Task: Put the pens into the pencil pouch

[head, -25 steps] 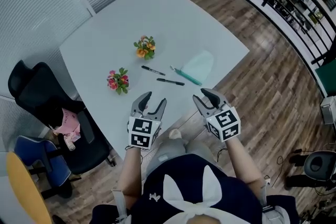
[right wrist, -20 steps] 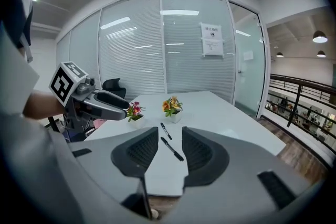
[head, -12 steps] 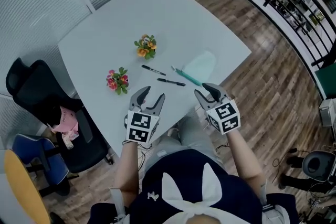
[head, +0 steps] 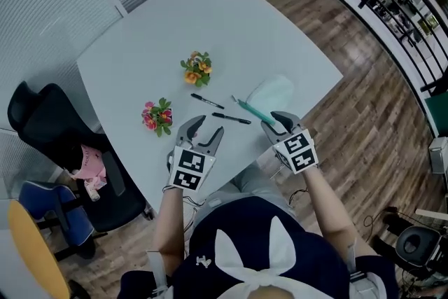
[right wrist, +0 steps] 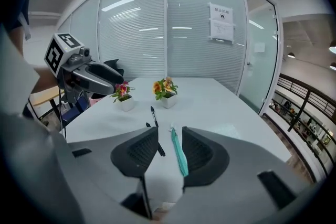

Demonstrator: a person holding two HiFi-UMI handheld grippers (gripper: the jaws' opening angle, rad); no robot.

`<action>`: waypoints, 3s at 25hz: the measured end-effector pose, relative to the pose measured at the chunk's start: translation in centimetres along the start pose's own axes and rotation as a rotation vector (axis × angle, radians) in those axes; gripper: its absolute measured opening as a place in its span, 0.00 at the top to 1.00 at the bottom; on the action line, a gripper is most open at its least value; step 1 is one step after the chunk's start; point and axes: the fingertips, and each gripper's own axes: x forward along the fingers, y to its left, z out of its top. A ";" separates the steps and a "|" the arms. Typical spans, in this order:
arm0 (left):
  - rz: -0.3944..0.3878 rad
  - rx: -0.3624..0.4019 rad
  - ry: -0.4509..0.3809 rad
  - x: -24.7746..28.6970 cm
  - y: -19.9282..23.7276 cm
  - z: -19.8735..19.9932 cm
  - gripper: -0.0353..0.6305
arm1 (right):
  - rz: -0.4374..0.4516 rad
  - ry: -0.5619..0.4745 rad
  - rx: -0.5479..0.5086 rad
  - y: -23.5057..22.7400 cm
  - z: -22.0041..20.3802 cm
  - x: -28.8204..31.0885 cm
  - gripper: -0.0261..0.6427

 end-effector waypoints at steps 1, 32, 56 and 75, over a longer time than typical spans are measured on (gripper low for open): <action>-0.010 0.002 0.009 0.4 0.0 -0.1 0.62 | 0.007 0.011 -0.002 -0.1 -0.2 0.5 0.74; -0.118 0.088 0.303 9.6 1.4 -7.8 0.62 | 0.128 0.421 -0.104 -2.4 -9.6 9.4 0.75; -0.152 0.115 0.403 12.3 1.8 -12.1 0.62 | 0.137 0.297 0.237 -3.2 -7.3 8.0 0.88; -0.174 0.127 0.403 13.2 1.4 -12.1 0.62 | 0.202 -0.078 0.795 -5.3 0.0 2.8 0.89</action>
